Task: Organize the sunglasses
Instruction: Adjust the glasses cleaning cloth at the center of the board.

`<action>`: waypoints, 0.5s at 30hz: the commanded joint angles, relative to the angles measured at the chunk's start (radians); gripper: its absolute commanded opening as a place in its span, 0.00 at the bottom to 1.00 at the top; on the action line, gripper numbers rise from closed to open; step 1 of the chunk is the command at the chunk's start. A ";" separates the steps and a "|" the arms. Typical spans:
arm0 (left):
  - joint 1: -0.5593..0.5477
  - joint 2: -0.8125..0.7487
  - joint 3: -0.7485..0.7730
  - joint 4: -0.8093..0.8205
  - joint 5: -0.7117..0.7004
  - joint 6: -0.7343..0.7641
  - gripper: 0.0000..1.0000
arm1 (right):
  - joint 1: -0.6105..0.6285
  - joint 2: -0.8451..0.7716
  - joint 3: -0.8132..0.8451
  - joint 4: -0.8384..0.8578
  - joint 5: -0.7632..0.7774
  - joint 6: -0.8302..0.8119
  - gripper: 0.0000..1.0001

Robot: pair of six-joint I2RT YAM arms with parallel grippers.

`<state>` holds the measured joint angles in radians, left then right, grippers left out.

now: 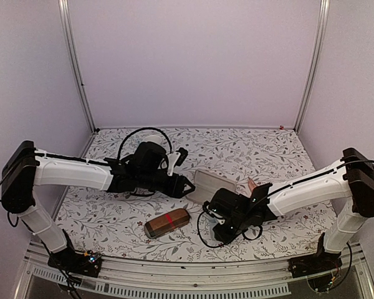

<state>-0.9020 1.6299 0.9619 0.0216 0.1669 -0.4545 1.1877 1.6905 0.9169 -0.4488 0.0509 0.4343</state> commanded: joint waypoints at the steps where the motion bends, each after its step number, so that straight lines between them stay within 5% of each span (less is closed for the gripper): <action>1: 0.011 -0.008 -0.012 0.009 0.003 0.010 0.50 | 0.006 0.009 0.006 -0.047 0.046 0.013 0.26; 15: 0.012 0.002 -0.009 0.014 0.013 0.009 0.50 | 0.006 -0.034 -0.002 -0.051 0.074 0.014 0.11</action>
<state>-0.9020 1.6299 0.9615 0.0223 0.1719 -0.4549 1.1900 1.6894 0.9169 -0.4690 0.0959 0.4377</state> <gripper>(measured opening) 0.500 0.121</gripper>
